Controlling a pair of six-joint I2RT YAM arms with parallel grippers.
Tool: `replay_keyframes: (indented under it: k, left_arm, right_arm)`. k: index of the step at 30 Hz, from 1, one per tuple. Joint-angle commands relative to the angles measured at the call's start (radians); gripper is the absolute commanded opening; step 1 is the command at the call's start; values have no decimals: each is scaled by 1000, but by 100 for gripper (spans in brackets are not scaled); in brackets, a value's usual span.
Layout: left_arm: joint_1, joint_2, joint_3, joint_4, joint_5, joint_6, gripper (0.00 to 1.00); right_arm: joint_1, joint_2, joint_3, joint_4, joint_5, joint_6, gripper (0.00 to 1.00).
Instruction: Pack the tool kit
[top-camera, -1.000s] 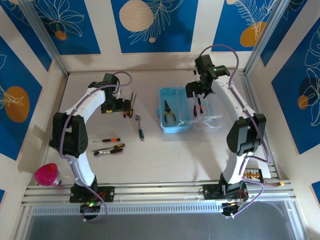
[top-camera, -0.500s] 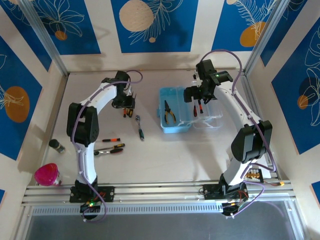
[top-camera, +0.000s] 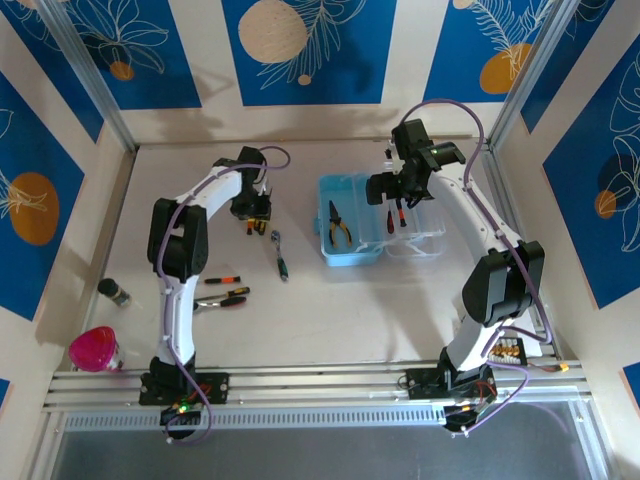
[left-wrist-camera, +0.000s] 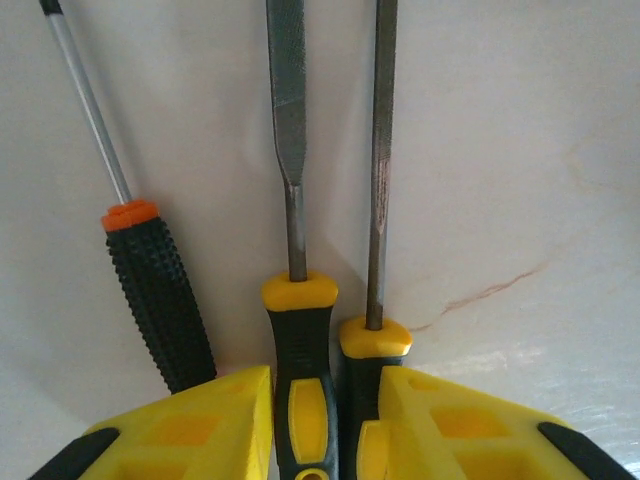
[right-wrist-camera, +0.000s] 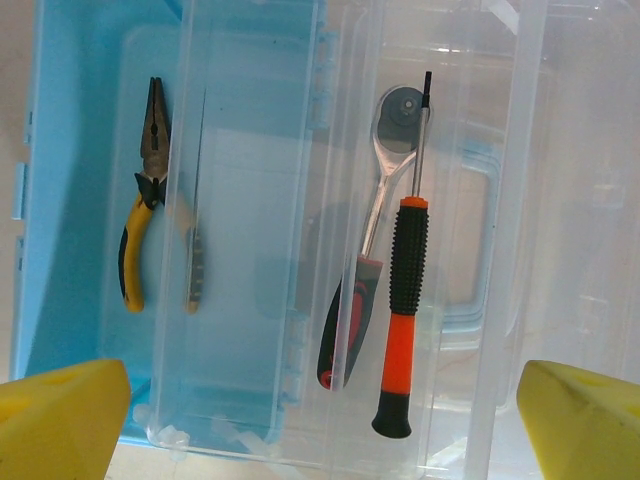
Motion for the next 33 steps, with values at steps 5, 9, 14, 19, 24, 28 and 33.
replay_keyframes:
  k: [5,9,14,19,24,28,33]
  left_arm:
    - [6,52,21,-37,-81,3,31]
    - [14,43,2,-32,-85,4,29]
    - [32,29,-26,-27,-90,6,29]
    - [50,5,-61,-18,-95,12,36]
    - [62,-12,-78,-12,-93,17,42]
    - [67,-15,-81,-12,-94,19,43]
    - [68,-23,-89,-7,-77,21,43]
  right_arm:
    - [9,-28,-17,4,-26,15,99]
    - [9,-27,-20,7,-27,15,99]
    - [10,-28,-29,11,-27,15,99]
    - [7,-30,-39,15,-30,17,99]
    - [9,-30,-38,17,-35,19,99]
    - [9,-30,-39,16,-36,21,99]
    - [9,-33,-43,14,-36,21,99]
